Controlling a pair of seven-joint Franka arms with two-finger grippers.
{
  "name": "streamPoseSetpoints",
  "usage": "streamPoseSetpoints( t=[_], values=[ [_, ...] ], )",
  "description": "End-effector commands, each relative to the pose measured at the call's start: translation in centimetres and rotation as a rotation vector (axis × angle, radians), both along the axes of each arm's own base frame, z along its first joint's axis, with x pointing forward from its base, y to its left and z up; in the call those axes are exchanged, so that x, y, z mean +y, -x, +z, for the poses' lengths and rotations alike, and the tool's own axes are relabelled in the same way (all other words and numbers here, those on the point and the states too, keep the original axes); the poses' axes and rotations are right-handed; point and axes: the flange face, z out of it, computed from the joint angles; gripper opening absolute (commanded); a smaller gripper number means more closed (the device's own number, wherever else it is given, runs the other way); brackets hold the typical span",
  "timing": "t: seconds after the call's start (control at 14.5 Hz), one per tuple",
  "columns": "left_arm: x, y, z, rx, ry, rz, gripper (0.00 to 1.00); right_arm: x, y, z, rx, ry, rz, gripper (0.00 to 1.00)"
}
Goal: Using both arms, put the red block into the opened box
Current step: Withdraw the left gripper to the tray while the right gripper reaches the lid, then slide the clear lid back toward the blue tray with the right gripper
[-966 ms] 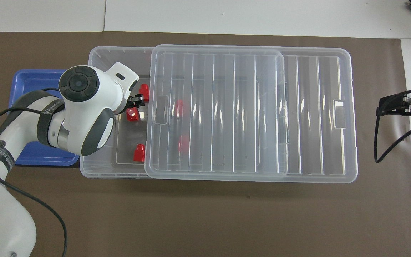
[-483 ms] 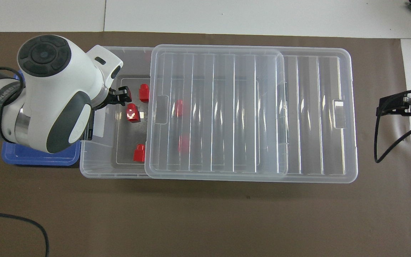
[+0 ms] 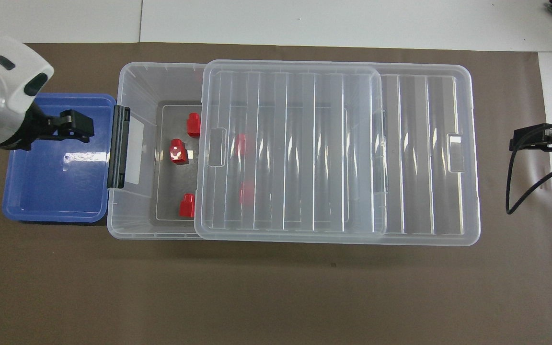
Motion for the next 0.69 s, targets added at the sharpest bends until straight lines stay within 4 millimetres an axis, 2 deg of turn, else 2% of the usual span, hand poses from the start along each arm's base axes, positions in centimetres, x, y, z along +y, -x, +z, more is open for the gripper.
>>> streamPoseSetpoints(
  t=[0.0,0.07,0.14,0.21,0.34,0.48,0.62],
  values=[
    [5.5,1.1,0.9,0.034,0.011,-0.077,1.0,-2.1,-0.8,-3.7,-0.027,-0.001,0.091,0.74],
    [6.4,1.4,1.4,0.029,0.012,-0.074,1.0,-2.4,-1.4,-4.6,-0.028,0.004,0.117,0.48],
    [6.7,1.5,1.8,0.023,0.012,-0.069,1.0,-2.5,-2.0,-5.6,-0.028,0.006,0.136,0.18],
    [6.6,1.6,1.9,0.026,0.012,-0.071,1.0,-2.5,-2.4,-6.8,-0.012,0.005,0.151,0.0],
    [7.0,2.2,1.7,0.043,0.012,-0.07,1.0,-2.2,-3.2,-8.6,-0.009,0.001,0.153,0.0],
    [6.1,2.9,0.6,0.05,0.012,-0.081,1.0,-2.2,-3.8,-10.3,-0.001,-0.039,0.163,0.0],
    [5.9,3.0,0.8,0.05,0.012,-0.082,1.0,-1.5,-4.4,-11.4,-0.01,-0.051,0.181,0.0]
  ],
)
